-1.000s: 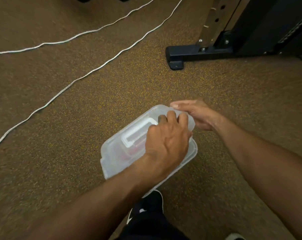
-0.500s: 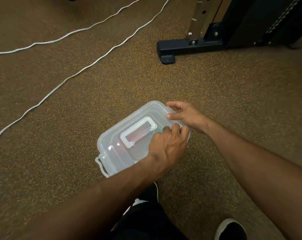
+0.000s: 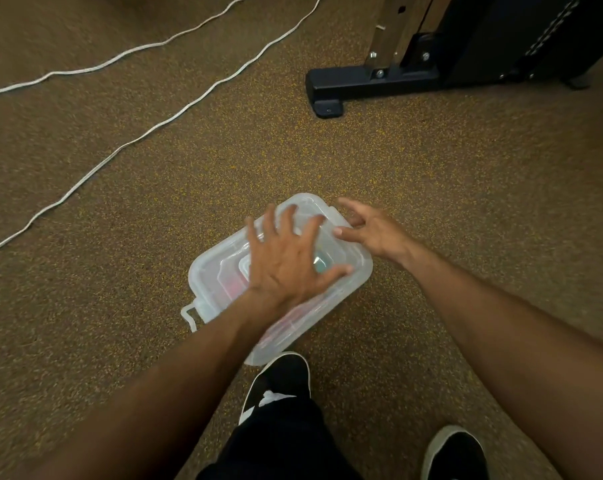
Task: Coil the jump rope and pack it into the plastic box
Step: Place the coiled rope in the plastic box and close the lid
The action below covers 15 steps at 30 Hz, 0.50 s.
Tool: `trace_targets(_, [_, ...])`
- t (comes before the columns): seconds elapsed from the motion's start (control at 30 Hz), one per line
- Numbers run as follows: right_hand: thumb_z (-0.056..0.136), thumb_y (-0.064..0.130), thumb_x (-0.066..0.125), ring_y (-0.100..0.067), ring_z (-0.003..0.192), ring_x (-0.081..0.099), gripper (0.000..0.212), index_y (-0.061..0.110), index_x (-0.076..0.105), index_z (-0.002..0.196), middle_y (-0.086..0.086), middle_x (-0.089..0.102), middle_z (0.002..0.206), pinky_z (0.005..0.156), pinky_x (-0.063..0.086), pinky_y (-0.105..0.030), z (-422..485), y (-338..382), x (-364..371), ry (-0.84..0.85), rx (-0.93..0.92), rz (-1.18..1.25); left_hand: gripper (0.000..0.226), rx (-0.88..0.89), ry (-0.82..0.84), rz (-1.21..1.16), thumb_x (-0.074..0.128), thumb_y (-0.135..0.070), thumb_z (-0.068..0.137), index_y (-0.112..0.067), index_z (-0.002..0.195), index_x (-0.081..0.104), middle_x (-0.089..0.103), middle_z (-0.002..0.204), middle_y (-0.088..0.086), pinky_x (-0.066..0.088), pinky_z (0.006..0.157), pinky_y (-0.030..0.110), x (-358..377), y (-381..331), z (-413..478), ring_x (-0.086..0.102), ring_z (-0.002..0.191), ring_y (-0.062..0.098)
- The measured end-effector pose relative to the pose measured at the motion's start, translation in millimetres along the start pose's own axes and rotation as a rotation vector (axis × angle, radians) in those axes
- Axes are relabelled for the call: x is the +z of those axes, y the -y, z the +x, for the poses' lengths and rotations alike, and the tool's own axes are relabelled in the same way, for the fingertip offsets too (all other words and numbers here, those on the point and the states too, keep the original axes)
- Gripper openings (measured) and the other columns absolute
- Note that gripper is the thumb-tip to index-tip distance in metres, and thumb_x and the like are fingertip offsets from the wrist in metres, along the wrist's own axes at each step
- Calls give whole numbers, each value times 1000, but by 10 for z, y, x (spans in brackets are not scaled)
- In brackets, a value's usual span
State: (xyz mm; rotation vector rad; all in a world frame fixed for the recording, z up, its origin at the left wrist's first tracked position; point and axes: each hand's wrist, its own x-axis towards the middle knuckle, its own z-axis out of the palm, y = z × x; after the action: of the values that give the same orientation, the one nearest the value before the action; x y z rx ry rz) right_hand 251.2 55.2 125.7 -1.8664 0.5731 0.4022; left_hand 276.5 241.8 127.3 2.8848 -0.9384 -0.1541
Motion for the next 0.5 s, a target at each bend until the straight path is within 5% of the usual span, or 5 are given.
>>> trace_targets(0.1, [82, 37, 76, -30, 111, 67, 68, 15, 50, 141, -11, 65, 129, 97, 54, -52, 48, -53, 18, -44, 116, 61, 86, -180, -1, -55, 21, -84, 82, -29, 149, 22, 32, 154, 19, 24, 111, 65, 81, 354, 162, 32, 139, 42])
trace_targets(0.23, [69, 54, 74, -27, 101, 72, 70, 12, 64, 125, -9, 73, 118, 95, 56, -50, 59, -74, 60, -42, 180, 75, 75, -135, 33, -82, 20, -72, 92, -23, 148, 21, 51, 135, 17, 42, 96, 56, 242, 531, 205, 53, 118, 35])
trace_targets(0.4, [88, 38, 68, -26, 99, 73, 36, 16, 66, 117, -9, 73, 114, 94, 56, -49, 75, -60, 46, -20, 160, 96, 71, -107, -25, -68, 20, -69, 94, -22, 147, 24, 55, 126, 15, 45, 91, 53, 291, 557, 224, 55, 110, 31])
trace_targets(0.5, [89, 44, 64, -25, 96, 73, 33, 18, 68, 109, -6, 75, 108, 94, 56, -48, -2, -117, 48, -27, 130, 104, 68, -101, -40, -63, 21, -66, 96, -22, 147, 25, 55, 124, 16, 44, 91, 52, 298, 545, 213, 55, 109, 32])
